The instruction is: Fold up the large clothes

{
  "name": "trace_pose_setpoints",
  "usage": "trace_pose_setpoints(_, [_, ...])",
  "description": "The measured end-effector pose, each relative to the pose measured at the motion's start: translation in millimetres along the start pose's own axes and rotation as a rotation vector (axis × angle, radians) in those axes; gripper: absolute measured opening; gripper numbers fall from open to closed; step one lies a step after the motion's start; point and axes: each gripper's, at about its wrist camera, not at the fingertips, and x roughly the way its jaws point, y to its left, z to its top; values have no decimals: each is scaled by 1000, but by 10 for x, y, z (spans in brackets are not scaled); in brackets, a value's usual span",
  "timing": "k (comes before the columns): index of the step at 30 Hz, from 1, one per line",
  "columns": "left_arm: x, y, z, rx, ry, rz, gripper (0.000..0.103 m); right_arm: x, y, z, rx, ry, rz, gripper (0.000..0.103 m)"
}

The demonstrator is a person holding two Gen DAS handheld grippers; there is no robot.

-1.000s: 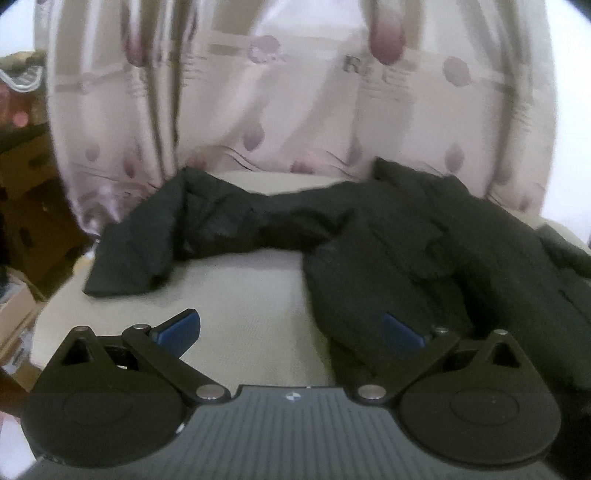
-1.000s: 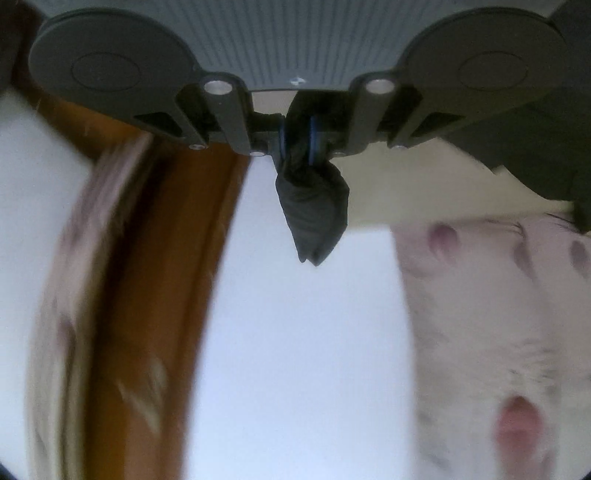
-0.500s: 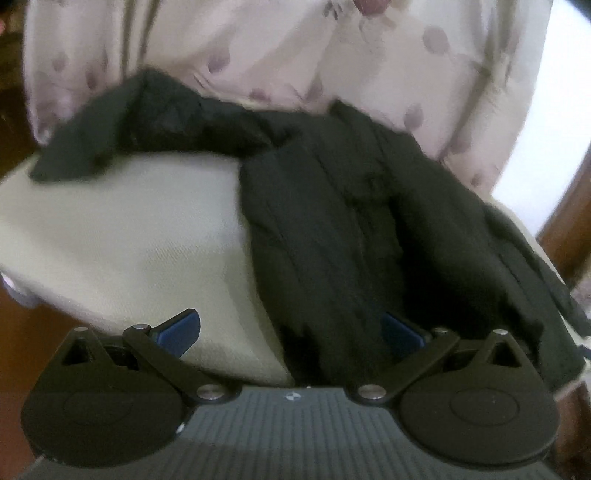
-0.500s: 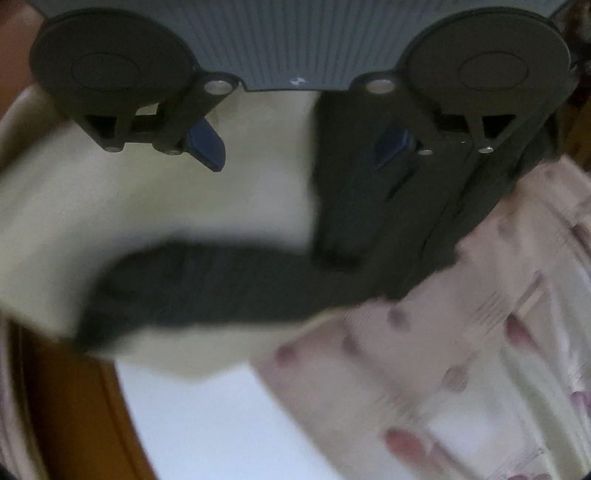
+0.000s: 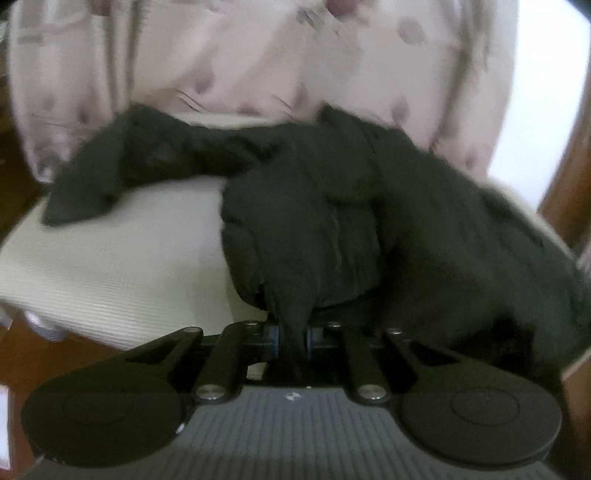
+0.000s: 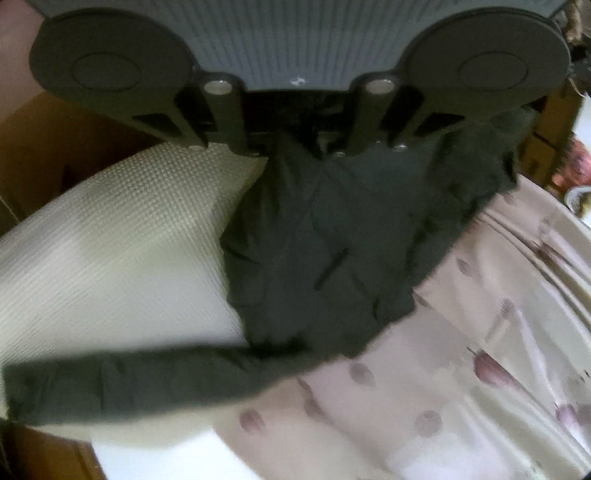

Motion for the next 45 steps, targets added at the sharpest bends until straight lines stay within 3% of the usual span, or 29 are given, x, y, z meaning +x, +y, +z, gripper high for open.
trace_pose_setpoints(3, [-147,146,-64,-4,23,7,16,-203,-3,-34,27,13,6,11])
trace_pose_setpoints(5, [-104,209,-193,11,53,22,29,-171,-74,-101,26,61,-26,11])
trace_pose_setpoints(7, [-95,257,-258,30,50,80,58,-104,-188,-136,63,72,-47,20])
trace_pose_setpoints(9, [-201,327,-207,15,-9,98,76,-134,-318,-91,171,43,-20,26])
trace_pose_setpoints(11, [-322,376,-85,11,-96,123,95,-218,-283,11,149,-11,-56,41])
trace_pose_setpoints(12, [-361,391,-5,11,-153,165,103,-280,-226,57,111,-54,-100,55])
trace_pose_setpoints(13, [-381,410,62,15,-209,200,103,-343,-173,100,79,-94,-131,68])
trace_pose_setpoints(16, [-346,667,360,0,-290,267,103,-479,-122,232,79,-167,-128,74])
trace_pose_setpoints(20, [48,943,746,-34,-273,348,103,-517,-147,362,138,-219,-130,77])
trace_pose_setpoints(24, [651,1063,990,-4,-206,435,103,-359,-173,359,184,-191,-195,78])
trace_pose_setpoints(26, [892,1088,994,99,-195,545,86,-322,-219,312,227,-179,-198,78])
trace_pose_setpoints(28, [1087,1263,1010,129,-93,576,10,-313,-253,261,267,-170,-201,78])
trace_pose_setpoints(30, [1085,1556,1024,22,-35,548,10,-343,-269,235,276,-168,-207,78])
trace_pose_setpoints(34, [576,2030,1042,-88,-92,752,10,-467,-254,317,254,-209,-231,78])
trace_pose_setpoints(35, [435,2130,1033,-117,-102,769,14,-503,-281,341,251,-217,-233,78])
trace_pose_setpoints(37, [225,2240,986,-135,-94,766,45,-495,-316,403,249,-225,-241,80])
trace_pose_setpoints(38, [139,2207,932,-125,-92,809,55,-476,-335,426,253,-229,-245,81])
trace_pose_setpoints(40, [-12,2098,856,-109,-117,943,101,-423,-363,455,270,-237,-242,81])
trace_pose_setpoints(42, [-177,1914,783,-85,-188,957,103,-358,-389,469,292,-241,-218,81])
trace_pose_setpoints(45, [-280,1560,796,-86,-236,892,103,-280,-470,486,335,-243,-180,81])
